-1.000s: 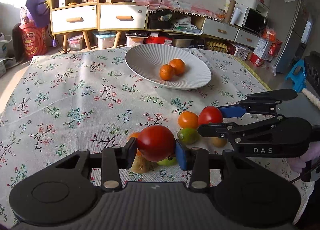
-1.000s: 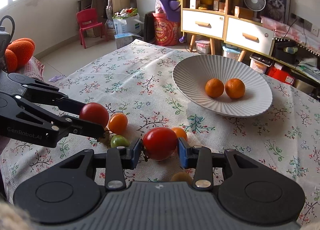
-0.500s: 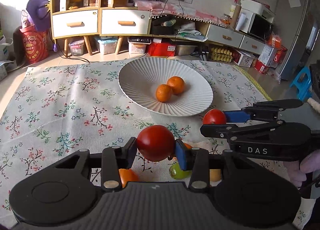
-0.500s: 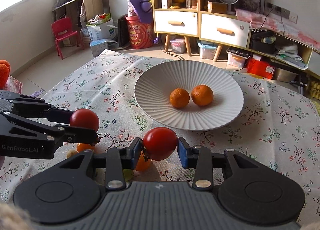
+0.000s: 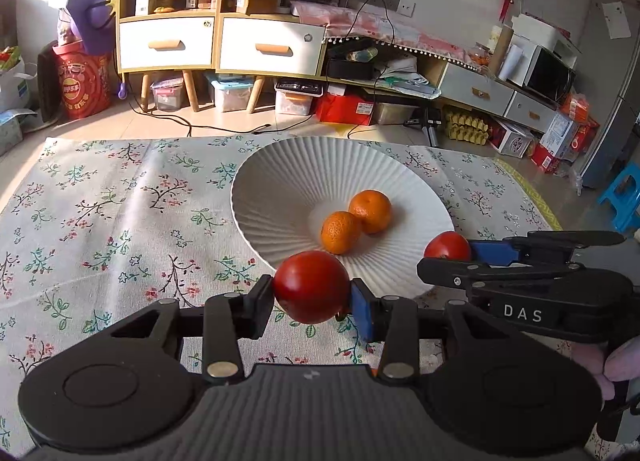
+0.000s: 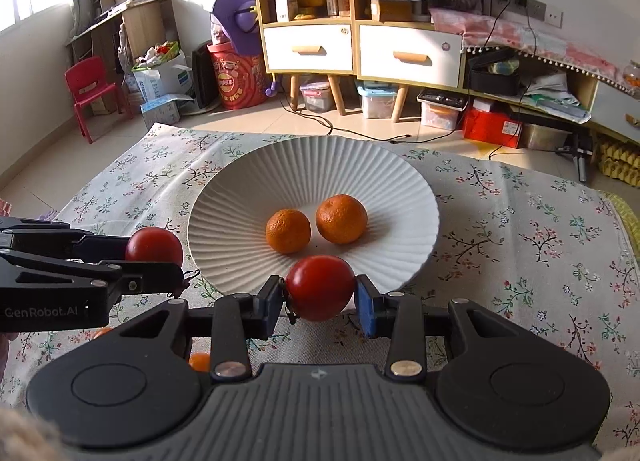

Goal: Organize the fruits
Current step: 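Carry both held red tomatoes over the white plate, then open the left tool beside the oranges while the right tool releases its tomato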

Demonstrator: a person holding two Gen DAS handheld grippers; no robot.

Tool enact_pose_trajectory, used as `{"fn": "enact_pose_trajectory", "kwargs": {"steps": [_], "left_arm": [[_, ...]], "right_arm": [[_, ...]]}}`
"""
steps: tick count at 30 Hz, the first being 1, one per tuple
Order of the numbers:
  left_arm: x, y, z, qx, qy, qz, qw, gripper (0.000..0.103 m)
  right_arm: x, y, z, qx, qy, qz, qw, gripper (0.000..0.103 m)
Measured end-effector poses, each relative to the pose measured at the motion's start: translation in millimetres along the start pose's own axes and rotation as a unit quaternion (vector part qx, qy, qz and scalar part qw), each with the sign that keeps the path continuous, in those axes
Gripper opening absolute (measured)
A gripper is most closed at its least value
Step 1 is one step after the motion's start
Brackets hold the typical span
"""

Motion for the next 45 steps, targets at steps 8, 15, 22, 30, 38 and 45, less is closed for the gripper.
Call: {"fn": "enact_pose_trajectory", "kwargs": {"steps": [8,15,22,30,38,45], "left_arm": [[3.3,23.9,25.8,-0.003,0.011,-0.007,0.9999,0.034],[-1.9,39.4,54.3,0.006,0.013,-0.004,0.9999,0.034],[-6.8,44.2,73.2,0.02,0.016,0.0,0.9997,0.033],[-11.7,48.6,79.4,0.022,0.01,0.005,0.9997,0.03],[-12.2,52.1,74.2,0.017,0.005,0.008,0.9998,0.038],[-13.8,46.8,58.1,0.013,0.004,0.022,0.9997,0.056]], "right_arm": [[-13.7,10.7,11.4,-0.001,0.005,0.013,1.0,0.036],[-14.5,17.0,23.5,0.007,0.016,-0.007,1.0,0.036],[-10.2,15.4,33.0,0.021,0.021,-0.025,0.999,0.036],[-12.4,14.7,39.6,0.028,0.023,-0.028,0.999,0.036],[-13.8,15.9,35.2,0.029,0.024,-0.016,0.999,0.042],[-18.7,16.2,19.3,0.027,0.022,0.001,0.999,0.06]]}}
Point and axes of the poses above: each gripper's, at about its wrist camera, not at the fingertips, and z roughly the way its jaws point, x to its left, y to its top, the point moved 8 cm from there along z, roughly the way its jaws point, and after that the axes turned 2 degrees about -z, right-handed, at the moved point
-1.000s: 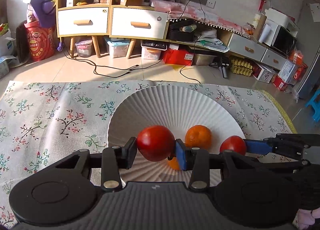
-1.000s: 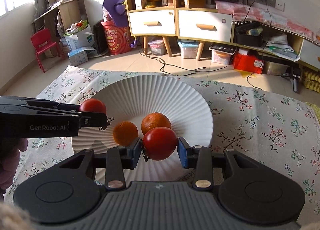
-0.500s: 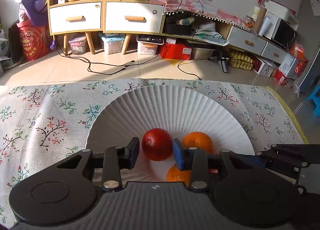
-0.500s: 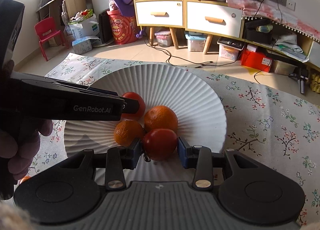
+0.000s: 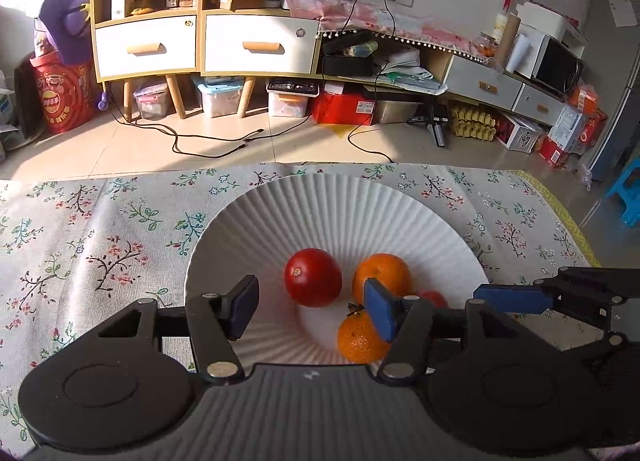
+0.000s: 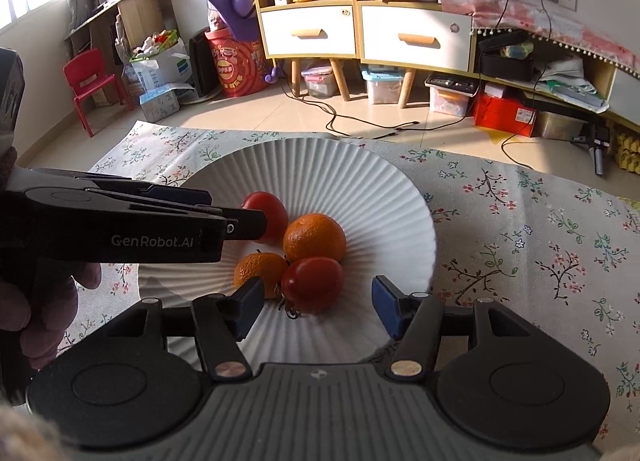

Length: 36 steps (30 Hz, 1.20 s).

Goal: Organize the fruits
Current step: 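Open the left tool beside the oranges while the right tool releases its tomato, then move both open tools back toward the remaining fruits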

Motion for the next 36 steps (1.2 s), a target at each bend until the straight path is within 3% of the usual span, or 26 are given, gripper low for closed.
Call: {"fn": "enact_pose_trajectory", "kwargs": {"steps": [18,36], "left_arm": [[2.0,-43.1,-53.5,-0.002,0.008,0.025,0.9997,0.085],[19.4,-101.5,-83.3,-0.004,0.044,0.033,0.9985,0.097]], "right_arm": [[11.1,-22.3,-38.5,-0.002,0.0,0.033,0.999,0.084],[23.4,-59.2,-48.9,-0.007,-0.009,0.023,1.0,0.095]]}}
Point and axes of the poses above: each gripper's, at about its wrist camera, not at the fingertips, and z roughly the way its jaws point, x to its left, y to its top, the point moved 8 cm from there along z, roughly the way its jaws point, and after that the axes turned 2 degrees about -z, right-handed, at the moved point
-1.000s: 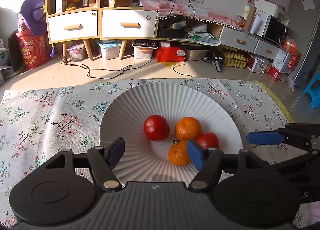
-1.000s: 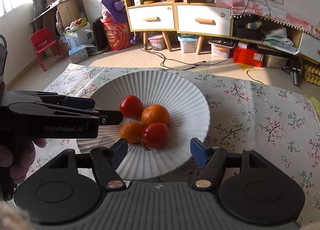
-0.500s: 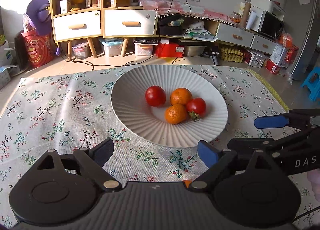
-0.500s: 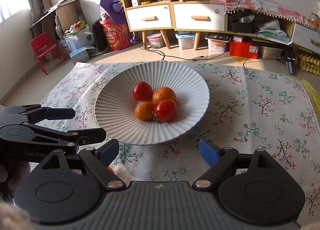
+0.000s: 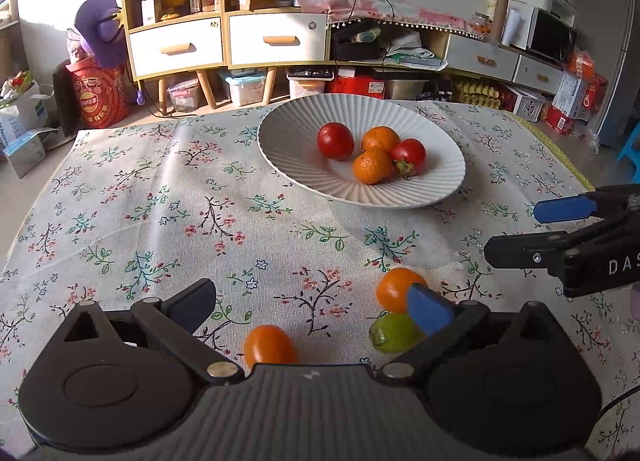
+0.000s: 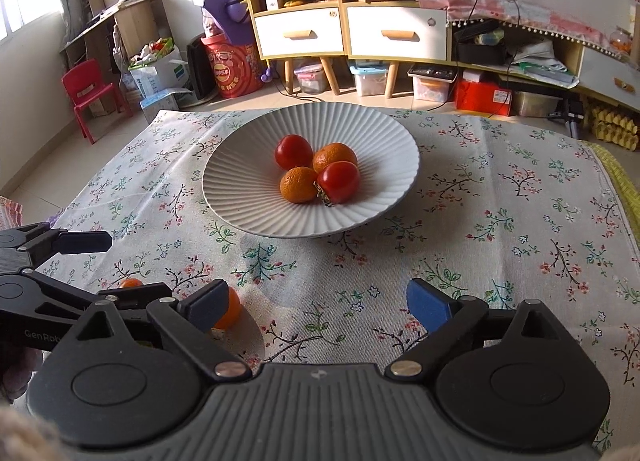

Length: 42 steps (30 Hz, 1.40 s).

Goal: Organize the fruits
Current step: 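Move both open tools back toward the remaining fruits, then grasp a brown kiwi with the right tool while the left tool grasps another kiwi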

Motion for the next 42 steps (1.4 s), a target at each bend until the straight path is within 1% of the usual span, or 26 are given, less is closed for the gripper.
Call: {"fn": "enact_pose_trajectory", "kwargs": {"steps": [9,16,23,26,30,35,38,40,42], "left_arm": [[18.0,-27.3,-10.8,-0.003,0.014,-0.005,0.9999,0.097],[24.1,-42.4,-19.6,-0.014,0.026,0.026,0.9992,0.097],[33.2,-56.7,-19.8,-0.014,0.023,0.017,0.9995,0.097],[35.5,-62.2,-18.3,-0.015,0.022,0.016,0.9995,0.097],[35.5,-68.3,-15.1,-0.01,0.025,0.023,0.9994,0.097],[35.7,-70.3,-14.0,-0.015,0.02,0.015,0.9996,0.096],[34.3,-70.8,-14.8,-0.017,0.012,0.013,0.9997,0.093],[33.3,-70.9,-15.9,-0.018,0.005,0.01,0.9998,0.088],[31.9,-70.8,-17.0,-0.02,0.0,0.01,0.9997,0.081]], "right_arm": [[12.4,-22.3,2.0,0.007,0.016,-0.02,1.0,0.096],[18.4,-38.5,0.0,0.013,0.026,-0.044,0.999,0.096],[36.5,-57.7,-2.1,0.022,0.044,-0.075,0.996,0.097],[42.0,-61.0,-5.8,0.014,0.042,-0.097,0.994,0.097],[45.6,-62.7,-8.7,0.004,0.047,-0.101,0.994,0.097],[48.7,-63.1,-10.0,-0.008,0.048,-0.11,0.993,0.093],[49.7,-63.3,-10.4,-0.012,0.046,-0.114,0.992,0.088],[51.2,-63.3,-11.1,-0.014,0.048,-0.117,0.992,0.084],[53.0,-63.0,-11.5,-0.016,0.05,-0.121,0.991,0.08]]}}
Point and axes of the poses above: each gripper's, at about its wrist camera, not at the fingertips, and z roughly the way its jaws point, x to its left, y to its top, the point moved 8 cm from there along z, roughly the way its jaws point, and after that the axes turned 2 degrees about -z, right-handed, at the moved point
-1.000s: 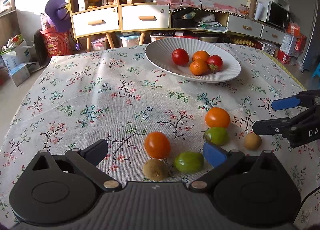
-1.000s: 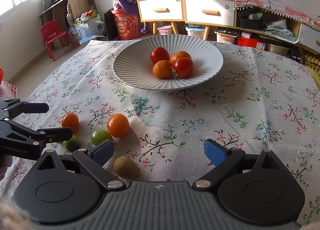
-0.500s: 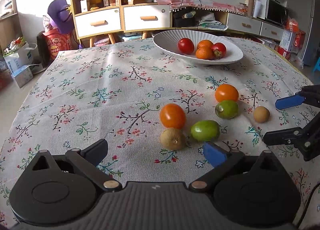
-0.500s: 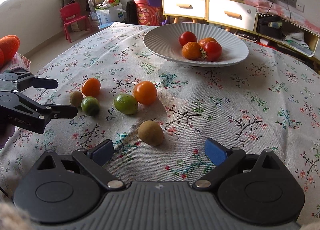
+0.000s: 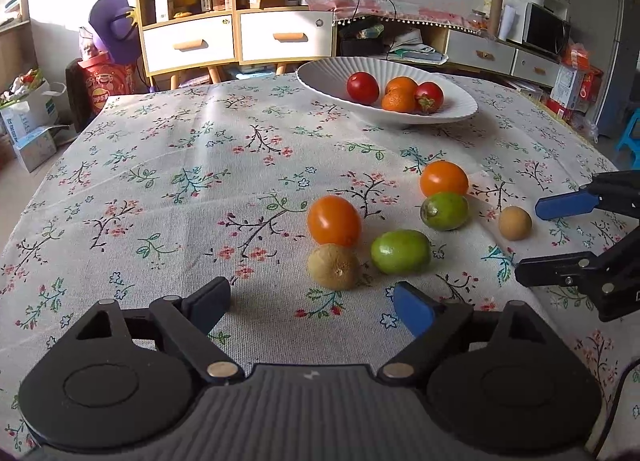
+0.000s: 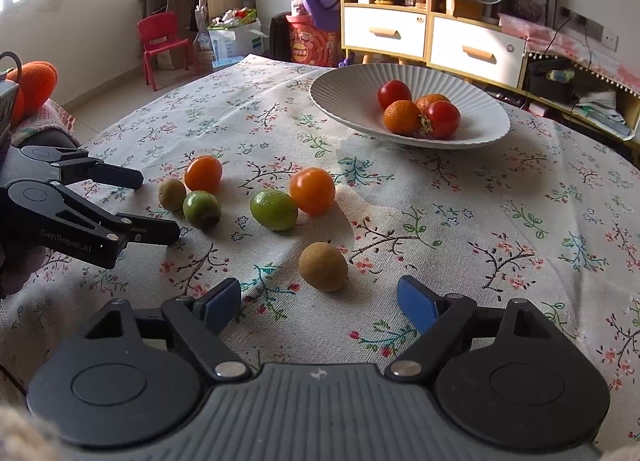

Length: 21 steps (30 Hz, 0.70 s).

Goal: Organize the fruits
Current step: 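Grasp a brown kiwi with the right tool while the left tool grasps another kiwi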

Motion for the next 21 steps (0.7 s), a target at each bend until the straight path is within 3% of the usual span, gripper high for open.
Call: {"fn": "enact_pose_trajectory", "kwargs": {"steps": [10,21], "left_arm": [[-3.7,4.6,-3.6,-0.007,-0.016,-0.004,0.9998,0.051],[-6.6,8.3,-5.0,-0.015,-0.023,0.002,0.9996,0.035]], "right_arm": [[8.0,1.7,-1.0,0.001,0.013,-0.017,1.0,0.057],[6.6,4.7,0.9,0.001,0.011,-0.008,1.0,0.05]]}}
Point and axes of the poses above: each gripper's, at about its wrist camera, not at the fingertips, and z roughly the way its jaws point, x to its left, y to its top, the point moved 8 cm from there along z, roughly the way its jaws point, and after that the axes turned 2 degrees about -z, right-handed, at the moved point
